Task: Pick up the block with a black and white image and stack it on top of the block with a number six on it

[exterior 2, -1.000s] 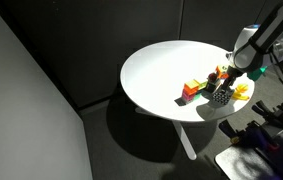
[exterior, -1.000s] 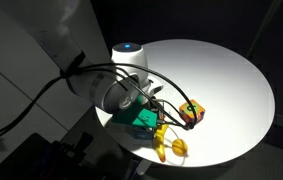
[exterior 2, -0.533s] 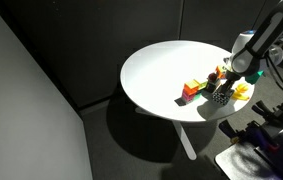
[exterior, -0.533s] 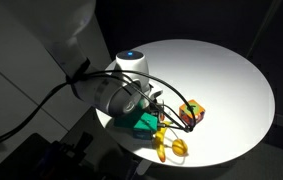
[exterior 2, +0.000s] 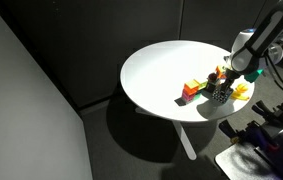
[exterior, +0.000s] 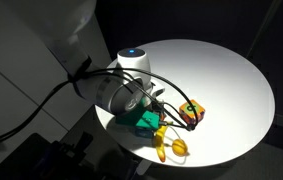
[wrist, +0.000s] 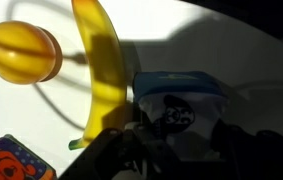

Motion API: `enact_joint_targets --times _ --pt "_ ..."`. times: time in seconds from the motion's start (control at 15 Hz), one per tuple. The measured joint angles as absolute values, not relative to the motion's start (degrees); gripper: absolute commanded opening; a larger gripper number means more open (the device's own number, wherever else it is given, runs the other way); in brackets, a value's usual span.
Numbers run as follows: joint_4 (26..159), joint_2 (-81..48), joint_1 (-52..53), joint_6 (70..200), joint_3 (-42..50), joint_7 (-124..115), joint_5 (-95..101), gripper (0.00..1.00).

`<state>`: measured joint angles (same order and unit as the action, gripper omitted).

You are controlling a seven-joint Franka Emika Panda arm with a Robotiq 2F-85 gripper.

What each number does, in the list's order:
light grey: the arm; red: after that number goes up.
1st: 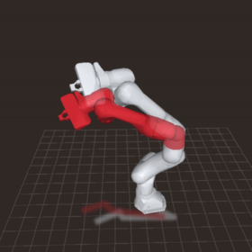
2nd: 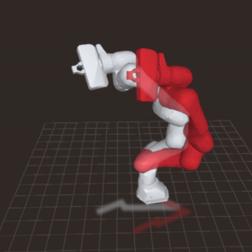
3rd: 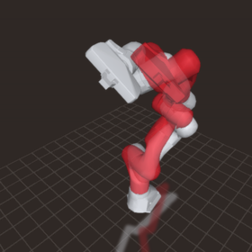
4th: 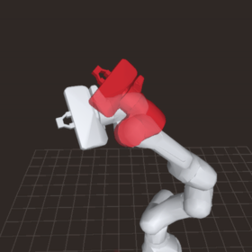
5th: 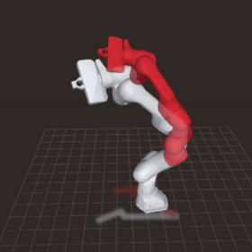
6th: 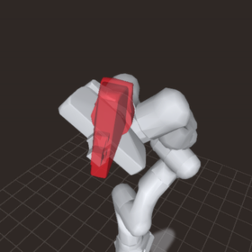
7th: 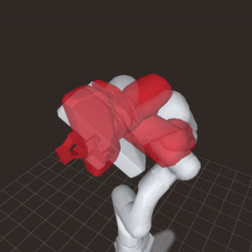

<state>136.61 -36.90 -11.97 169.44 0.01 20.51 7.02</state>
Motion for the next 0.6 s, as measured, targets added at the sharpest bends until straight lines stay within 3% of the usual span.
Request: enact_joint_targets --times 0.27,0.6 --pt "136.32 -35.28 -11.97 168.04 0.0 19.19 7.01 0.14" --pt "136.21 -31.38 -11.87 162.37 -0.14 17.98 6.95 0.1"
